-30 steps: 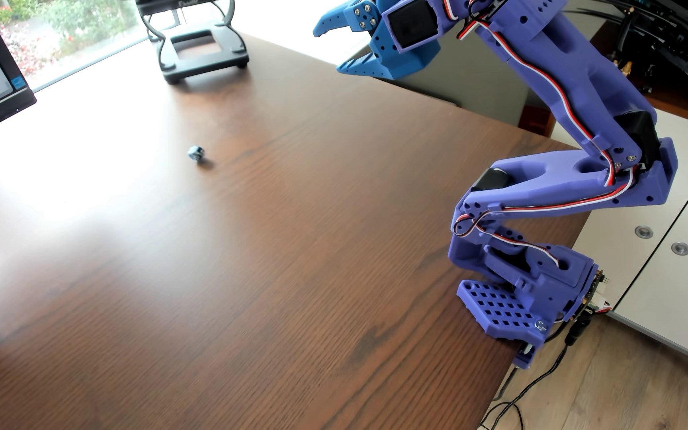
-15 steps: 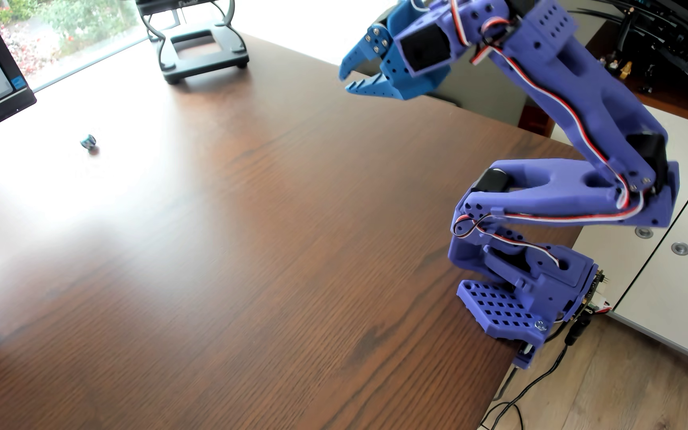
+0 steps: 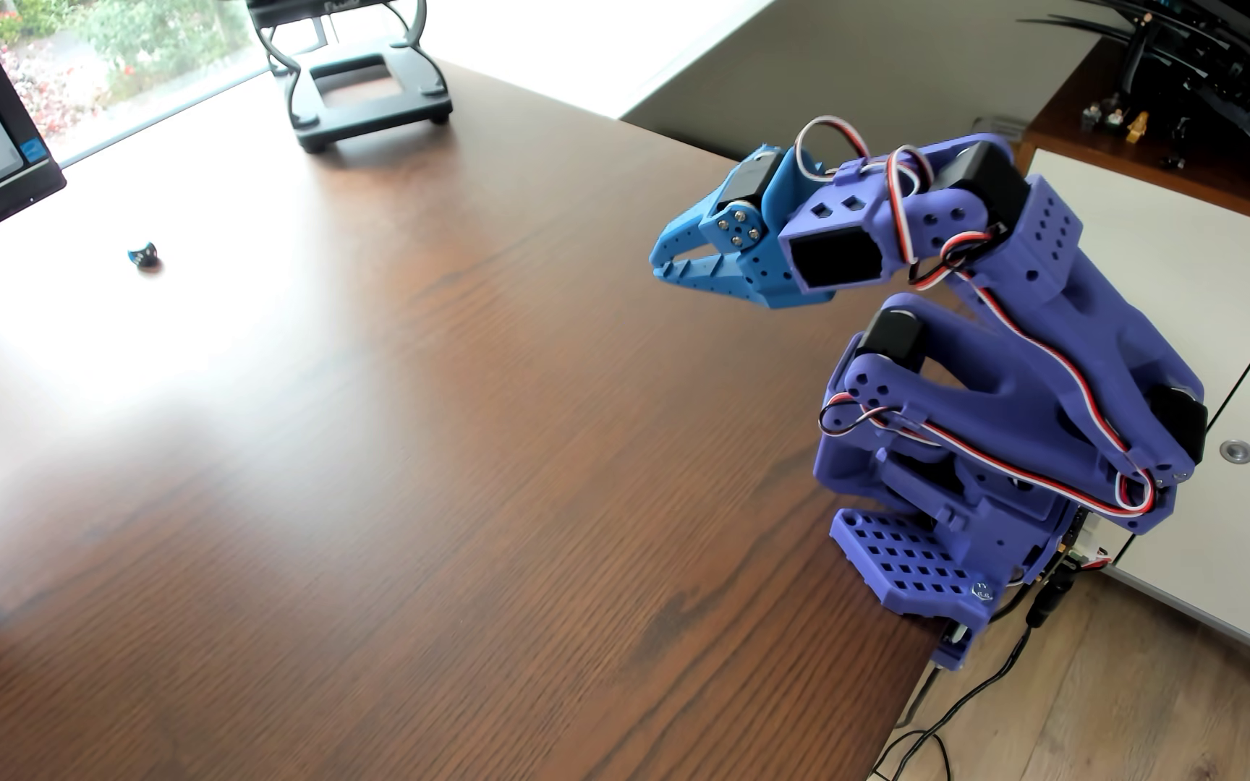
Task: Grab the blue dice
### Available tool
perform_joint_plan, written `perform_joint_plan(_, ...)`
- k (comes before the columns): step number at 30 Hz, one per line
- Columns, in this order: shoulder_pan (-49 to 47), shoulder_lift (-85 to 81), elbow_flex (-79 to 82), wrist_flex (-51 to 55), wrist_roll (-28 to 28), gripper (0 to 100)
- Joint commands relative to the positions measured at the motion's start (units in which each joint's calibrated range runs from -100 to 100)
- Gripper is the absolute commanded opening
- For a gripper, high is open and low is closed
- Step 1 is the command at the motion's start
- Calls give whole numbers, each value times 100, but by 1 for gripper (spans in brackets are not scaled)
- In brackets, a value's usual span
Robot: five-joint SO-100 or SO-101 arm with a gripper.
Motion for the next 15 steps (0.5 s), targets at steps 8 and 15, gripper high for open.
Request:
perform_joint_plan(8,74,-8,632,-96,-69,1)
perform_joint_plan(15,721,-8,1581,-412,-69,1)
